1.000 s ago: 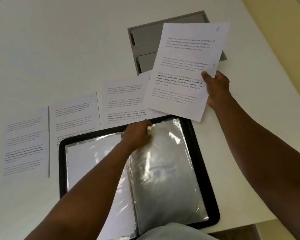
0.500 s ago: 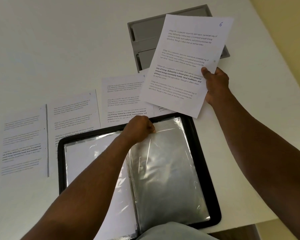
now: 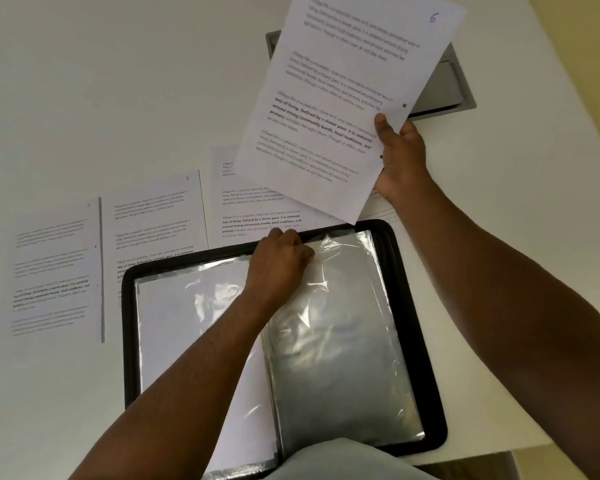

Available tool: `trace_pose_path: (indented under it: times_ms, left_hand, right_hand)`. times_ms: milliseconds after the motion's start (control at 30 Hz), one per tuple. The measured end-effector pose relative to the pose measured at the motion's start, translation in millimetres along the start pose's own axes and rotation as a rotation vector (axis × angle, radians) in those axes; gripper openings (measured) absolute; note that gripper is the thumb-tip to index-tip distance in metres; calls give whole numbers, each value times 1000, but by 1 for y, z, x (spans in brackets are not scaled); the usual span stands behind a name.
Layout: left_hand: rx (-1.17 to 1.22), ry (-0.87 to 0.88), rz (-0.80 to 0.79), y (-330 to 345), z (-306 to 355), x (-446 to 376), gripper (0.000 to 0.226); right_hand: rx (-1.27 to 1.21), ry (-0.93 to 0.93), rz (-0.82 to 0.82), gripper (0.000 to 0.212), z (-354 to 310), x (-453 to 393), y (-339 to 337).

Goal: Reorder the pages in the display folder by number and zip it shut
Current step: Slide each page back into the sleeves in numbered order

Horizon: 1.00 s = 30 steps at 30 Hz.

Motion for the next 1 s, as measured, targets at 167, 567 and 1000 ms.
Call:
trace_pose_path:
  times_ms: [167, 567, 1000]
  left_hand:
    - [31, -123, -74, 12, 0, 3, 17]
    - [91, -402, -195, 21, -33, 14, 31]
    - [108, -450, -166, -4, -62, 26, 23]
  right_hand:
    - [-57, 62, -102, 23, 23, 8, 43]
    - [54, 175, -193, 28, 75, 9, 41]
    - [185, 170, -362, 23, 72, -3, 28]
Point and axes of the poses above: each hand's wrist, its own x-axis away from the middle knuckle, its own y-axis out of the palm, z = x × y, the point moved 10 cm from there along -x, towards the middle knuckle, and after that the axes turned 15 degrees about x, right-handed, at the moved point
